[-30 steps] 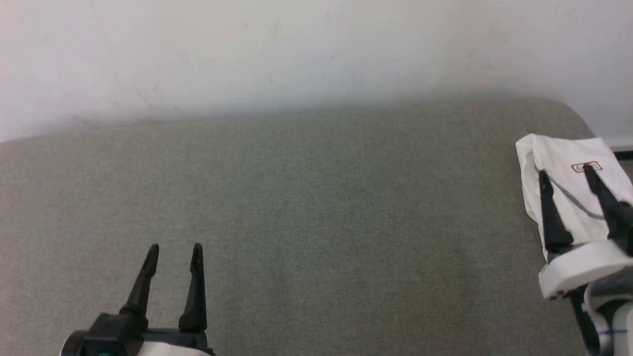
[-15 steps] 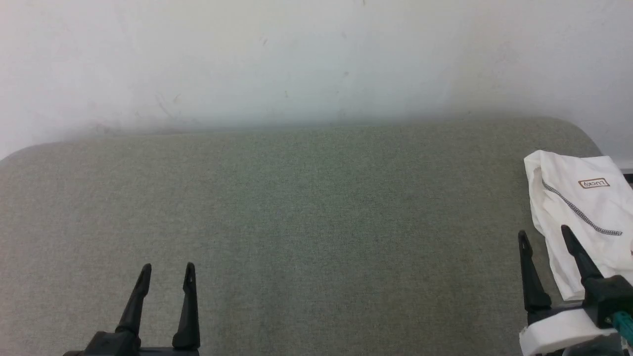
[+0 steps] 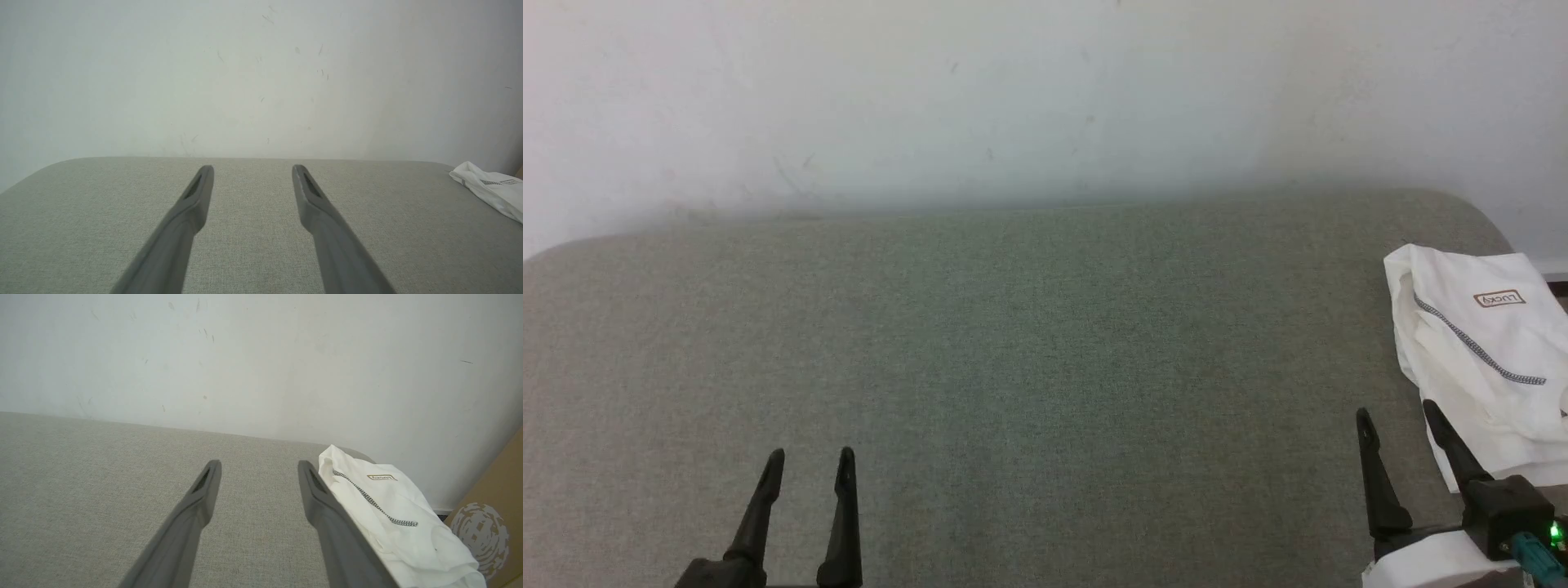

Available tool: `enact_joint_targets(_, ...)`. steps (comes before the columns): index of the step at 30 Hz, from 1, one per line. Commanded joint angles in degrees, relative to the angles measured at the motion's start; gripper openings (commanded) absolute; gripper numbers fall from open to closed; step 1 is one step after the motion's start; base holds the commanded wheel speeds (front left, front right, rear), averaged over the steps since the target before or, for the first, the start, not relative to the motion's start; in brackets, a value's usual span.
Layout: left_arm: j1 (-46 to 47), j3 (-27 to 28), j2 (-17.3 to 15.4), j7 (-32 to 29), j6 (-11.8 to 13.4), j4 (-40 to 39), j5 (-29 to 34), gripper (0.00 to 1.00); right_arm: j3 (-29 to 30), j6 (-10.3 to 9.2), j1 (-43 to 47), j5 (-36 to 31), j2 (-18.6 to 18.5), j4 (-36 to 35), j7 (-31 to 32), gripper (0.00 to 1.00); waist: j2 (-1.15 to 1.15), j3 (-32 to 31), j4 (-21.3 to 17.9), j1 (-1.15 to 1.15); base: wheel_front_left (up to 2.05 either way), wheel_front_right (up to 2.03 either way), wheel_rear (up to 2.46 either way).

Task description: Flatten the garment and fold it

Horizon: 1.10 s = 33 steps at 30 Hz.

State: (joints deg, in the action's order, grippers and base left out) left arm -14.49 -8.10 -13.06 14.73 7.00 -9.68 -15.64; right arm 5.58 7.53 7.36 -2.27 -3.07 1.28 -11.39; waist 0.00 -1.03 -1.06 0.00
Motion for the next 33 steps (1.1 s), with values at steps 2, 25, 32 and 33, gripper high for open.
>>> enact_joint_targets(2, -0.93, 0.42, 0.42, 0.27, -0.73, 0.43, 0.82, 1.00, 0.14, -0.04, -0.23, 0.20, 0.18, 0.29, -0.56, 1.00, 0.00, -0.17, -0.06, 0.00, 0.00, 0.00, 0.00)
enact_joint_targets(25, 1.08, 1.30, 2.05, -1.77, -2.02, 2.02, 2.41, 0.00, -0.62, 0.00, -0.86, 0.24, -0.01, 0.11, 1.07, 0.00, 0.00, -0.20, -0.06, 0.00, 0.00, 0.00, 0.00)
enact_joint_targets(32, 1.93, 1.73, 2.57, -2.59, -2.33, 2.50, 3.24, 0.00, -0.93, 0.00, -1.27, 0.37, 0.01, 0.02, 1.73, 0.00, 0.00, -0.12, 0.01, 0.00, 0.00, 0.00, 0.00)
enact_joint_targets(33, 2.05, 1.79, 2.64, -2.70, -2.38, 2.57, 3.36, 0.00, -0.98, 0.00, -1.33, 0.39, 0.01, 0.01, 1.82, 0.00, 0.00, -0.11, 0.02, 0.00, 0.00, 0.00, 0.00)
